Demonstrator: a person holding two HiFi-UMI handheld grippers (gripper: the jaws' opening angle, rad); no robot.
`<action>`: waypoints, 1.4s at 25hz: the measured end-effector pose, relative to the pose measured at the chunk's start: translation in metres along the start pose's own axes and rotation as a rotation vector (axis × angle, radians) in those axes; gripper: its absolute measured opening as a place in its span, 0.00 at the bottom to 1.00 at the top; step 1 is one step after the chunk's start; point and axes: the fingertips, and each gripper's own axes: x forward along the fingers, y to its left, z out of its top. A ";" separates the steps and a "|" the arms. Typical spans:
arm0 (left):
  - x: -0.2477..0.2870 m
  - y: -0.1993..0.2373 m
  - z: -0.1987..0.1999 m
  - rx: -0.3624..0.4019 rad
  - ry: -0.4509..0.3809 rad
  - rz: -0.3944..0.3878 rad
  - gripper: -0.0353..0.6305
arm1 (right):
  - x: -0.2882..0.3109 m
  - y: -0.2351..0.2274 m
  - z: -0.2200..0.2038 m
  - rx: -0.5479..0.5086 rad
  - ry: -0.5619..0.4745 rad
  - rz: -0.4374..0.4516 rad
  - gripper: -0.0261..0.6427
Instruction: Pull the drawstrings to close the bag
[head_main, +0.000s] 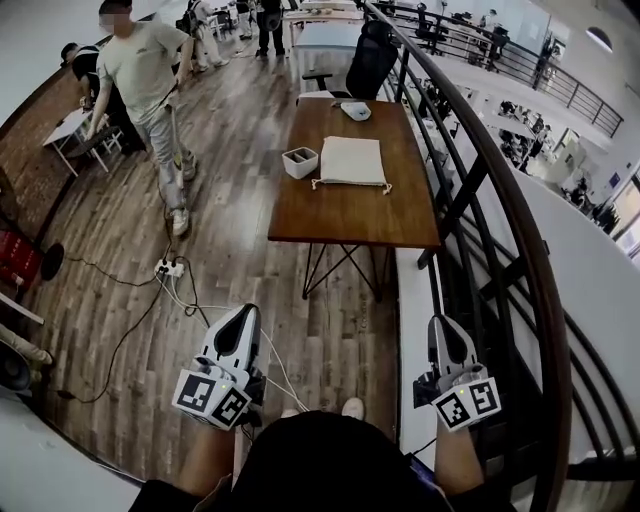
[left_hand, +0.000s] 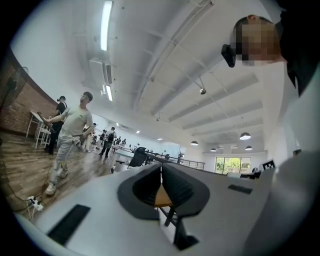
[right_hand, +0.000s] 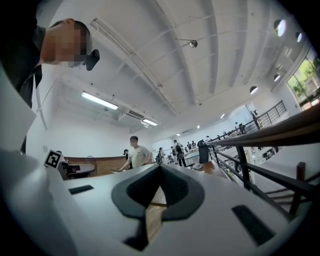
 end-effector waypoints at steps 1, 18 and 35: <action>0.001 -0.004 0.001 0.004 -0.004 -0.004 0.08 | -0.002 -0.002 0.003 -0.001 -0.009 -0.003 0.03; 0.040 -0.058 -0.018 0.064 -0.015 0.055 0.42 | -0.012 -0.051 0.025 -0.076 -0.025 0.049 0.47; 0.090 -0.036 -0.032 0.075 0.016 0.078 0.42 | 0.020 -0.104 0.018 -0.045 0.017 -0.012 0.44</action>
